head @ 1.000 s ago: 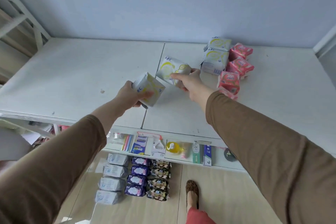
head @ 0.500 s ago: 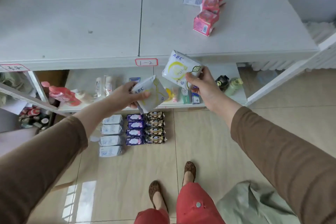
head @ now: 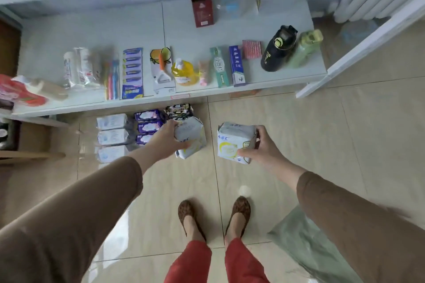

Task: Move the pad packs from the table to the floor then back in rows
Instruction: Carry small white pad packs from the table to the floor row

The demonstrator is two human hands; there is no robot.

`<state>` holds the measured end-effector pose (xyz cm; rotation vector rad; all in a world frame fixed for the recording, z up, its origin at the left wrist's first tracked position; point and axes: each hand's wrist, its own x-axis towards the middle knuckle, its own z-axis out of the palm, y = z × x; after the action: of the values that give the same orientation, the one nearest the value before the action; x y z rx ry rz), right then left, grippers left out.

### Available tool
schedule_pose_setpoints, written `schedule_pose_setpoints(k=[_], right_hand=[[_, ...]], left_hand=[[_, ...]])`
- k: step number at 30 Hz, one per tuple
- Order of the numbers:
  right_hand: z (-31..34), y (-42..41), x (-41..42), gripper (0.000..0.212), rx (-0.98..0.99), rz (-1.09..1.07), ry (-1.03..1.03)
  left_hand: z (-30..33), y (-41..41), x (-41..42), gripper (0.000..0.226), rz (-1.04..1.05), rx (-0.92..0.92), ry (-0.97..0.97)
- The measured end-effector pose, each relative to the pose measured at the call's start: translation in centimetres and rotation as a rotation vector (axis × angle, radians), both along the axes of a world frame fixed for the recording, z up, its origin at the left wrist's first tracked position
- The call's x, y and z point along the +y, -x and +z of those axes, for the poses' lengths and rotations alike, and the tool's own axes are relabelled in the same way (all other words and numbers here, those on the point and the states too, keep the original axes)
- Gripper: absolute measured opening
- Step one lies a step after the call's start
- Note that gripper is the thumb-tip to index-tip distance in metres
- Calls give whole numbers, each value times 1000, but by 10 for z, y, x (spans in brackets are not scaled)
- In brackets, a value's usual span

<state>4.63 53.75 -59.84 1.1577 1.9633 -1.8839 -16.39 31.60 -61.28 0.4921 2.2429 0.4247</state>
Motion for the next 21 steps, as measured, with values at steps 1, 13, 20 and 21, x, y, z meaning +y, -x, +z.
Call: schedule_pose_setpoints(k=[1,13,20,21], right_hand=[[-23,-1,1,68,-25,27,-14],[-293,63,15,59,-86,306,-312],[-401,95,19,60,-17,362,-410],[-412,100,20,60,-11,358,-408]], left_hand=[[-24,2,7,69,0,18,7],[-283,53,93,65,-258,264,35],[-384,101,124,66,-347,401,53],[-394,109,127,65,-375,446,67]])
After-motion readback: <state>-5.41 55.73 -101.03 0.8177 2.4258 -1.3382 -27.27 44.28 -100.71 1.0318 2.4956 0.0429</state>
